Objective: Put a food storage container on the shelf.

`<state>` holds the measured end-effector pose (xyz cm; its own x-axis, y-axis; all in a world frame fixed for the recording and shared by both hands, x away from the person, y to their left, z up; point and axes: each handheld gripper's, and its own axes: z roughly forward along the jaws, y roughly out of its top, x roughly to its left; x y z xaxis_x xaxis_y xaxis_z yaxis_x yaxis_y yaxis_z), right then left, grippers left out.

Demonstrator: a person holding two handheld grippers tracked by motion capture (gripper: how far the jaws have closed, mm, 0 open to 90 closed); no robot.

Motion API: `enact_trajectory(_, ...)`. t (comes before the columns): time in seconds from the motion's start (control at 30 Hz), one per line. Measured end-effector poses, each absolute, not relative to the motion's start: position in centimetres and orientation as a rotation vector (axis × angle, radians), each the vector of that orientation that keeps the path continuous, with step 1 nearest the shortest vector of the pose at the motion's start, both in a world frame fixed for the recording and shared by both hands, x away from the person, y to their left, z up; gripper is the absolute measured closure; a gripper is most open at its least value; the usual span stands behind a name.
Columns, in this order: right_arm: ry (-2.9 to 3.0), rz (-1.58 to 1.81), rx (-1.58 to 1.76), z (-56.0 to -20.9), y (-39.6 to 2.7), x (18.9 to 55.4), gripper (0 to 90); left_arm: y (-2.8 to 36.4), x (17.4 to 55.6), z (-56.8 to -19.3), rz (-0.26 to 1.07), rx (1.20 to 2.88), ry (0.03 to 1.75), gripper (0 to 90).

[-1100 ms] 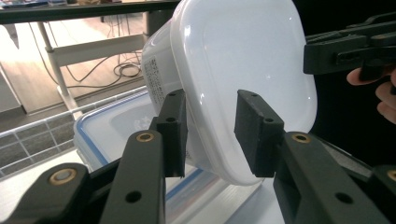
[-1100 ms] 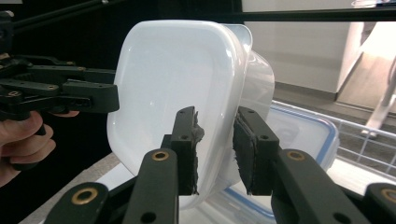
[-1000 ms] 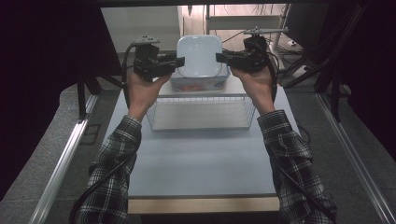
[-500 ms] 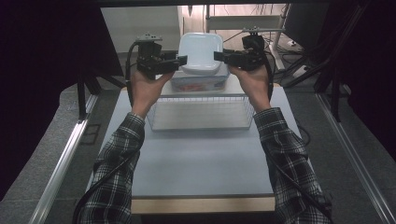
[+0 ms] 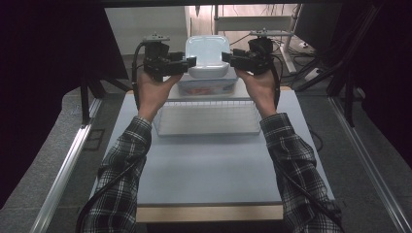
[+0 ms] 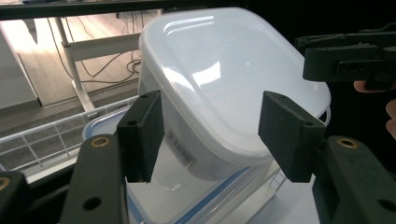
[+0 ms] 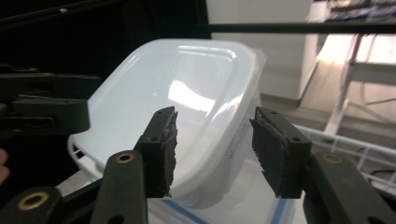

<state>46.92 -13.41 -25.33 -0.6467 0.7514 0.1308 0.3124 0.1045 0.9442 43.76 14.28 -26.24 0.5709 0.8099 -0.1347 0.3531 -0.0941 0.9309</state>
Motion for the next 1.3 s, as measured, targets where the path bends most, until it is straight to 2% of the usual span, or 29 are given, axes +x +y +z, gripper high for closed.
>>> enact_trajectory(0.2,1.977,1.564,1.039,-25.6,-13.4,47.0,50.0,14.4,44.1,-26.0,0.545,1.690,0.984,35.6)
enact_trajectory(0.7,1.993,1.561,1.040,-25.4,-13.5,46.9,49.4,14.5,44.6,-25.9,0.591,1.692,0.979,32.8)
enact_trajectory(1.0,2.064,1.641,0.973,-25.1,-14.0,46.2,35.0,14.7,43.6,-25.6,0.543,1.698,0.905,23.7)
enact_trajectory(1.17,2.102,1.643,0.926,-25.5,-14.0,45.5,25.1,14.7,42.8,-26.2,0.526,1.711,0.872,15.2)
enact_trajectory(1.3,2.119,1.637,0.895,-26.0,-14.2,45.0,19.2,14.7,42.2,-26.7,0.513,1.730,0.873,12.9)
